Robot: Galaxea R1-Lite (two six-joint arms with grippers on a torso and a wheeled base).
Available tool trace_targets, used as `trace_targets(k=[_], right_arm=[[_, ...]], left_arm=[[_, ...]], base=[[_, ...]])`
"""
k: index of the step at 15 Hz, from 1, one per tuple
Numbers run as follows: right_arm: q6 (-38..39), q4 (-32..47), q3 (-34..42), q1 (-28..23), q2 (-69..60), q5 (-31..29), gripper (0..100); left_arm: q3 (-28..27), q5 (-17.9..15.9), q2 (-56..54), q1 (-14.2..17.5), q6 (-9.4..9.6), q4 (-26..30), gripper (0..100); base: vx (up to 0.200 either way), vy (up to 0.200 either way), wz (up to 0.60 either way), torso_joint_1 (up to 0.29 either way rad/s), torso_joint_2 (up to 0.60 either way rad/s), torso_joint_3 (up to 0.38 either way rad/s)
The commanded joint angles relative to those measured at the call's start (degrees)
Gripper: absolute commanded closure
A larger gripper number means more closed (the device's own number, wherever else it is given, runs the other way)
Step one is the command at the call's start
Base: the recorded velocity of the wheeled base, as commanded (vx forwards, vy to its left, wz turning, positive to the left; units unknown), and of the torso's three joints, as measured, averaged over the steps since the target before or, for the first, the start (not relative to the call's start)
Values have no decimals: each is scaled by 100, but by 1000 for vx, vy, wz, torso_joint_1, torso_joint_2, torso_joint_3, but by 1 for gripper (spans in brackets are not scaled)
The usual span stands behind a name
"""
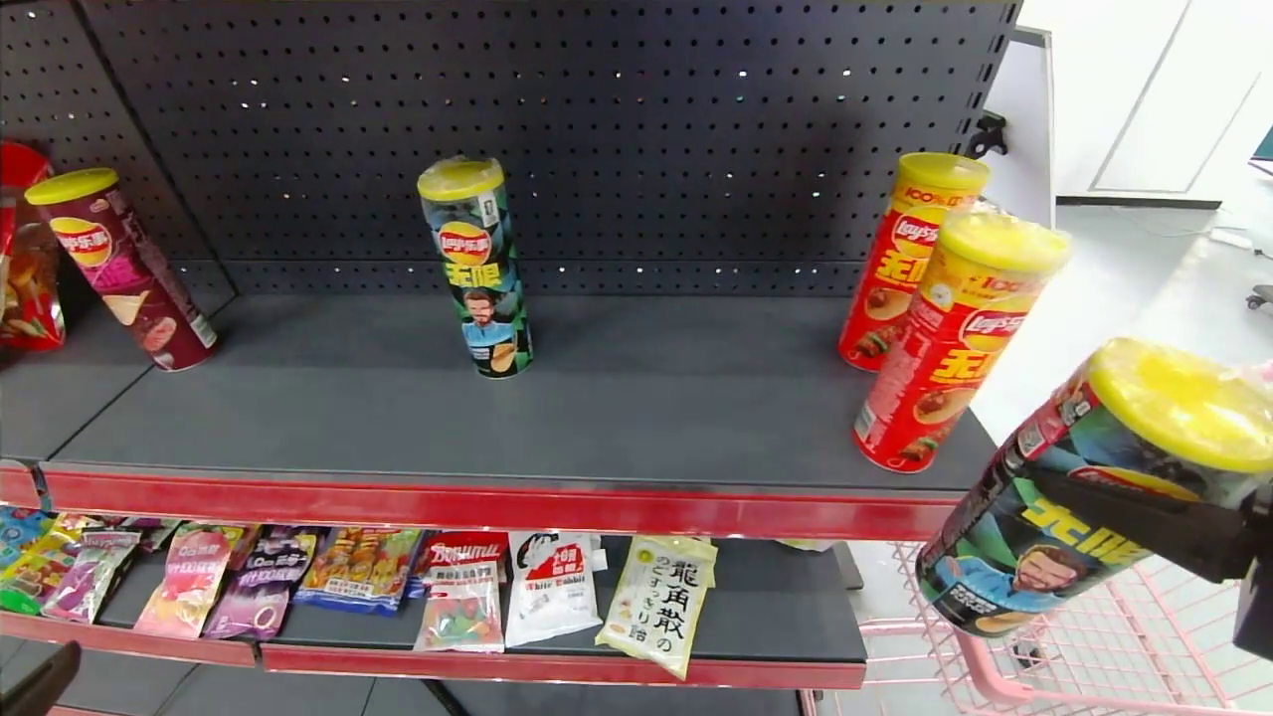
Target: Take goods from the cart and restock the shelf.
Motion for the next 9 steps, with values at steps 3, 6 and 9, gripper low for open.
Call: trace_targets(k=[3,6,9], right_arm=[[29,12,27,-2,18,274,100],[231,21,-26,-2,10,344,100],[231,39,-9,-2,-69,344,100]], left_arm=[[-1,-4,1,6,-1,-3,0],[-1,-4,-8,6,-1,-3,0],[-1,-4,-8,6,-1,-3,0]], base=[[0,200,0,1,2,9],[0,200,0,2,4,-1],[0,200,0,4,-1,-1]])
